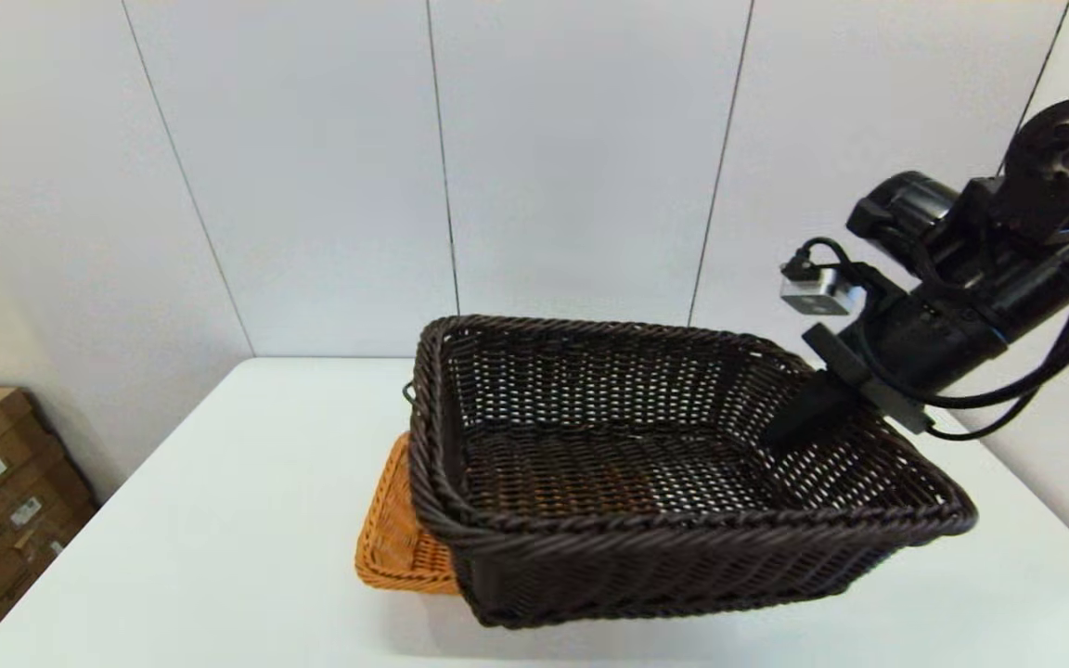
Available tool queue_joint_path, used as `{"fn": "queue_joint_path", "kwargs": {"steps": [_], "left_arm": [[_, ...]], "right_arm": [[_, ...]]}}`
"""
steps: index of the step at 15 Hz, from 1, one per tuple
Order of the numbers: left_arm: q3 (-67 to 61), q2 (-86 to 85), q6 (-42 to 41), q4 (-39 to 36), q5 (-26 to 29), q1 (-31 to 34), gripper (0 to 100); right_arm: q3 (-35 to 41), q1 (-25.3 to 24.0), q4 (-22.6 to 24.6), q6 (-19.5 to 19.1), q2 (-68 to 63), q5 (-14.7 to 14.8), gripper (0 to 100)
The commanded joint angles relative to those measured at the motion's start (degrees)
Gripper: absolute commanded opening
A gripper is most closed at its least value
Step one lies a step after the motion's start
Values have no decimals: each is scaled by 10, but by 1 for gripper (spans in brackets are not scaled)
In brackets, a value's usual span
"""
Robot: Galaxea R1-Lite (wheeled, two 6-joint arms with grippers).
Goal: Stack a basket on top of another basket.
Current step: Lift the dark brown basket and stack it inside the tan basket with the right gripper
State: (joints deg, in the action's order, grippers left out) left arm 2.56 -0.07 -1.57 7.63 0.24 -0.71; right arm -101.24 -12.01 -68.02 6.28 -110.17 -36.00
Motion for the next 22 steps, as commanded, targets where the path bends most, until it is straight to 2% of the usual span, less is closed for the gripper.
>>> {"fn": "queue_joint_path", "kwargs": {"steps": [1,2,4,8,11,13,20,22], "left_arm": [[0,1,0,1,0,0,100],[0,1,0,1,0,0,100],[0,1,0,0,0,0,100],[0,1,0,1,0,0,100],[0,1,0,1,0,0,100],[0,1,0,1,0,0,100],[0,1,0,1,0,0,100],[0,1,0,0,0,0,100]], "right_arm": [[-68,-35,27,59,-77,25,0],[-92,-48,40,92,-100,49,0],[-99,-61,66,115,-118,86,0],[-99,-82,94,169,-143,107,0],[-99,-90,110,191,-148,126,0],[-99,-92,128,215,-154,128,0],[-99,-96,134,218,-158,128,0],[-99,-108,134,230,-157,129,0]]}}
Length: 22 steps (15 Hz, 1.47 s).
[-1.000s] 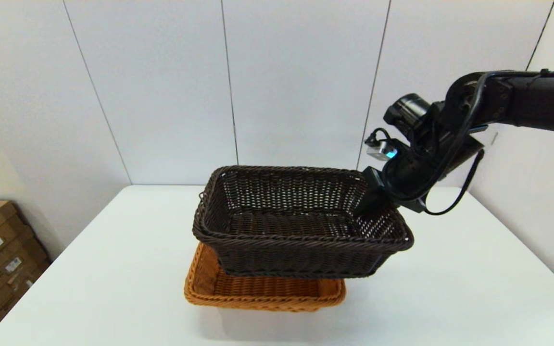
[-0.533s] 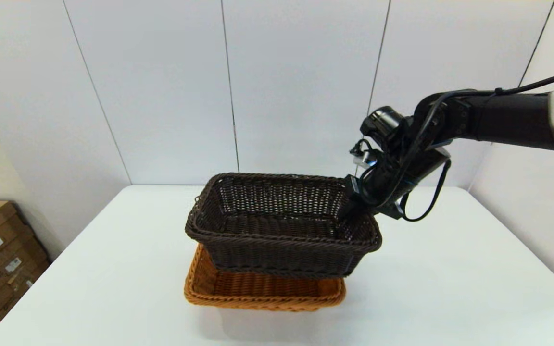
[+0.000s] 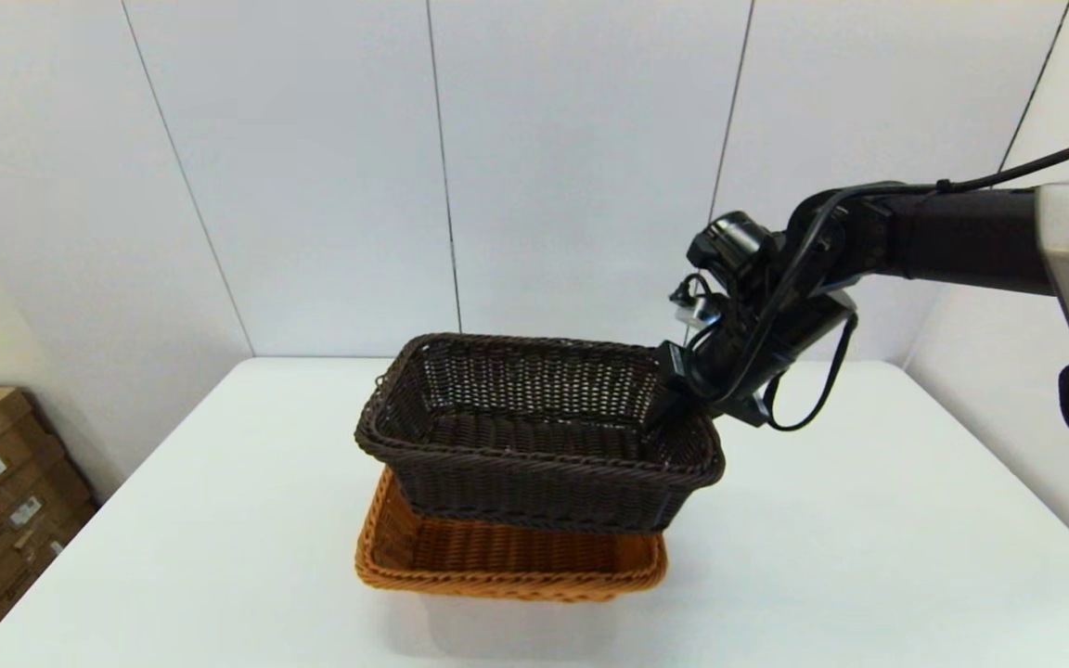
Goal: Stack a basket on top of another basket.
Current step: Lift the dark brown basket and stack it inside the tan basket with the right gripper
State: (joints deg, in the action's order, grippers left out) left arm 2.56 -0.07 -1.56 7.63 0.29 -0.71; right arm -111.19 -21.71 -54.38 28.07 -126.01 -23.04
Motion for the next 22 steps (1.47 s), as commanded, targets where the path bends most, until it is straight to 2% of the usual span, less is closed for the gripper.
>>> {"fn": "queue_joint_path", "kwargs": {"steps": [1,7,12,15,22], "left_arm": [[0,1,0,1,0,0,100],[0,1,0,0,0,0,100],[0,1,0,1,0,0,100],[0,1,0,1,0,0,100],[0,1,0,0,0,0,100]], "right_arm": [[0,-20,-2,17,2,1,0],[1,-61,14,59,-5,16,0],[1,-62,27,58,-18,18,0],[0,-60,32,53,-26,35,0],[0,-52,45,49,-32,36,0]]}}
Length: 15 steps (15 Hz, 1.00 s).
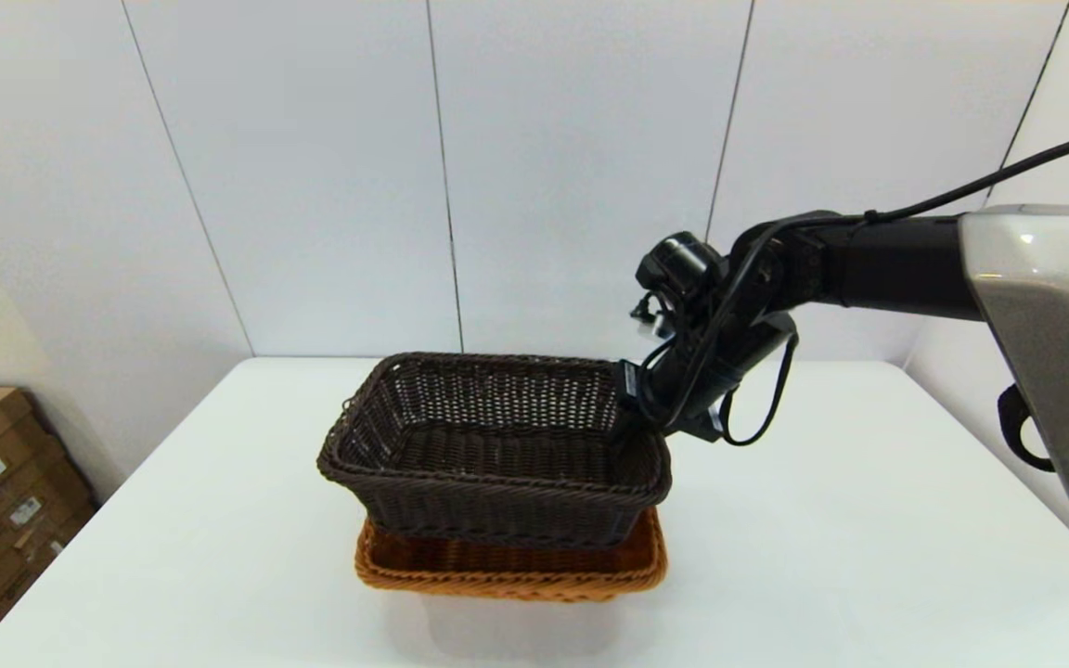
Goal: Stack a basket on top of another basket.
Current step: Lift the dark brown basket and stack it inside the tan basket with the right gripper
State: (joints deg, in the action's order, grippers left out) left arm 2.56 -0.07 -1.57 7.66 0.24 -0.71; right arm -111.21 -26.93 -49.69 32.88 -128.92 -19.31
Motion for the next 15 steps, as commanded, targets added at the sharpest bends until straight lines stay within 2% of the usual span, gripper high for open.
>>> {"fn": "queue_joint_path", "kwargs": {"steps": [1,4,15], "left_arm": [[0,1,0,0,0,0,100],[0,1,0,0,0,0,100],[0,1,0,0,0,0,100]], "right_arm": [[0,3,-1,0,-4,-1,0],[1,7,-1,-18,-7,0,0],[1,9,1,-21,-27,0,0]]}}
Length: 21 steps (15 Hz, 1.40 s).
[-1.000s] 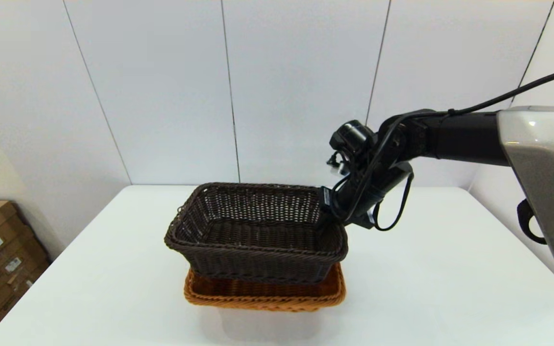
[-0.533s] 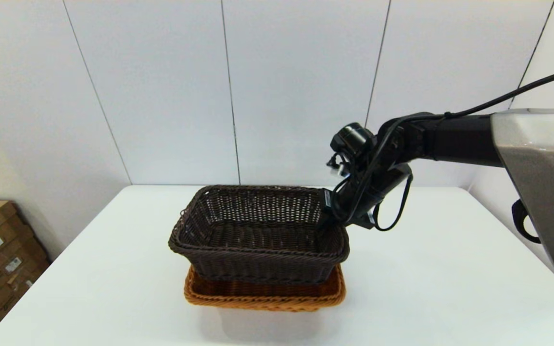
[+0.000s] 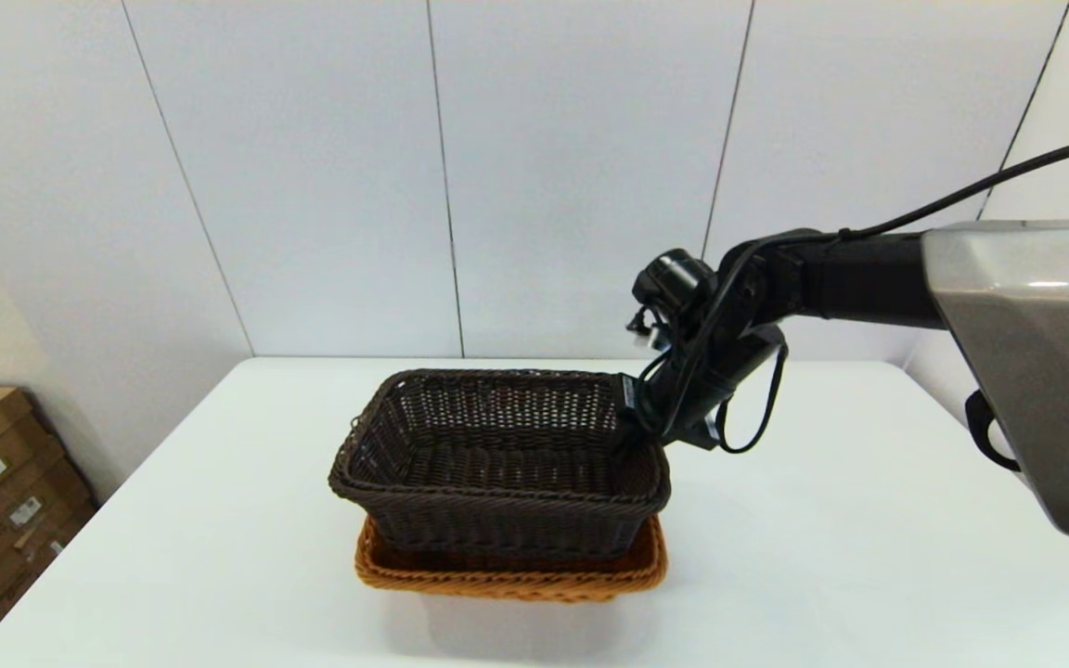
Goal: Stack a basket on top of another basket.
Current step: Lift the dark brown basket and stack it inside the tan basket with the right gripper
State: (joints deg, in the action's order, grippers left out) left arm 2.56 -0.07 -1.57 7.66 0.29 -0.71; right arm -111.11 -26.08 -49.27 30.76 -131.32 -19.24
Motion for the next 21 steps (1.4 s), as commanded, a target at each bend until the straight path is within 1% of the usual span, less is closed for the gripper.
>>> {"fn": "queue_joint_path", "kwargs": {"steps": [1,15,17,21], "left_arm": [[0,1,0,0,0,0,100],[0,1,0,0,0,0,100],[0,1,0,1,0,0,100],[0,1,0,1,0,0,100]], "right_arm": [[0,1,-3,0,-4,-1,0],[1,9,8,1,-4,-1,0],[1,11,22,2,-5,-1,0],[1,13,23,2,-5,-1,0]]}}
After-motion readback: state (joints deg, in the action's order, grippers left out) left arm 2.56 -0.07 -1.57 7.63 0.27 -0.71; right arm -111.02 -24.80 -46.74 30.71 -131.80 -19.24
